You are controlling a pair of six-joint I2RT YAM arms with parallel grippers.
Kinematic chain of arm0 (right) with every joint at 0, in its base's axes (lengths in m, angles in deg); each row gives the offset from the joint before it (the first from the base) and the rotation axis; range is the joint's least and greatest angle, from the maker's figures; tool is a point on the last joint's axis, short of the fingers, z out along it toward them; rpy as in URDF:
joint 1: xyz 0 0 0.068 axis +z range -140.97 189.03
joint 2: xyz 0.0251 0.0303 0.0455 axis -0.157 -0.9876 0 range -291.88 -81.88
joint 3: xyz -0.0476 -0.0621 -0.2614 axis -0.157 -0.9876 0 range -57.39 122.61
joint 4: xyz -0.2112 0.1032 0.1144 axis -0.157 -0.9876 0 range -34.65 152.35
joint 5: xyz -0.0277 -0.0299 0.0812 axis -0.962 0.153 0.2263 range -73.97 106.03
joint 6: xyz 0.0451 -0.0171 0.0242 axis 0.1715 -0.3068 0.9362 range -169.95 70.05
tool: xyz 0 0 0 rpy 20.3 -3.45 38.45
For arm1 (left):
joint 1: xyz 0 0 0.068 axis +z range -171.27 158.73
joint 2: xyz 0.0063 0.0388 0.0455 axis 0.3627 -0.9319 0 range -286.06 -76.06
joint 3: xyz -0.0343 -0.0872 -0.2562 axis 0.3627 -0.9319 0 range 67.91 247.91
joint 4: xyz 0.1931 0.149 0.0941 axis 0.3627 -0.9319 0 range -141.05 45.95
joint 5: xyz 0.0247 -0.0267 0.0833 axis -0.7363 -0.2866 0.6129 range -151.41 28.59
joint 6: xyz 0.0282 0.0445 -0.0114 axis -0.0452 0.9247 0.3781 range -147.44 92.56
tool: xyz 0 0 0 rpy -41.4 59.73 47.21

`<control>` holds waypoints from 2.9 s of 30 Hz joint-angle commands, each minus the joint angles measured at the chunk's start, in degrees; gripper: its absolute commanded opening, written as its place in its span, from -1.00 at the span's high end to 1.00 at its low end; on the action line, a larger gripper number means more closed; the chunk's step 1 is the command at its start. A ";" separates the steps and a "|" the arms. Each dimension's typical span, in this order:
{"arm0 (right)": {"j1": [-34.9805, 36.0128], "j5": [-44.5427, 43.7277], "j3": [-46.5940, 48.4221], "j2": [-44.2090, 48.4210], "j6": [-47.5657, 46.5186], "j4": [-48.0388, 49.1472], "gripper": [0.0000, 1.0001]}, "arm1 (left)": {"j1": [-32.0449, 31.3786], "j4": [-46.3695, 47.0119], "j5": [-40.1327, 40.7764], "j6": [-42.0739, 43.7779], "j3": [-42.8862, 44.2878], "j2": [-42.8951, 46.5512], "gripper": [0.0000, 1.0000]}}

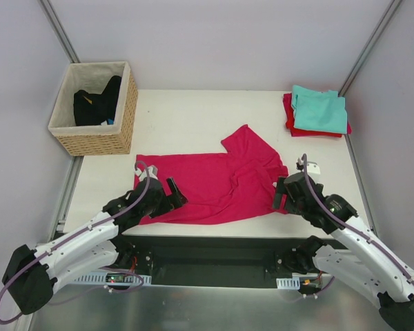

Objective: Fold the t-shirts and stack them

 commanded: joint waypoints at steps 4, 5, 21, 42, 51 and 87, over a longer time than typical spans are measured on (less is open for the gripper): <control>-0.07 1.26 -0.76 -1.32 0.49 1.37 -0.82 | 1.92 -8.34 4.89 0.92 4.00 1.74 -0.95; -0.16 1.35 -0.85 -1.84 0.49 1.63 -0.82 | 2.10 -8.52 4.98 0.84 4.00 1.31 -0.95; -0.16 4.77 -0.75 -4.57 -0.13 4.79 -0.82 | 6.76 -8.70 5.07 1.19 2.24 -4.41 -0.95; -4.55 13.13 -12.36 -1.32 -1.88 22.64 -0.86 | 9.04 -8.17 4.37 0.48 -1.19 -4.50 -0.95; -8.77 15.59 -14.73 -7.64 -3.12 28.34 -0.86 | 9.75 -8.34 4.19 0.75 -1.63 -3.36 -0.95; -16.50 7.59 -11.48 -15.38 -2.95 17.81 -0.87 | 15.81 -9.31 2.61 2.06 -3.12 -7.05 -0.94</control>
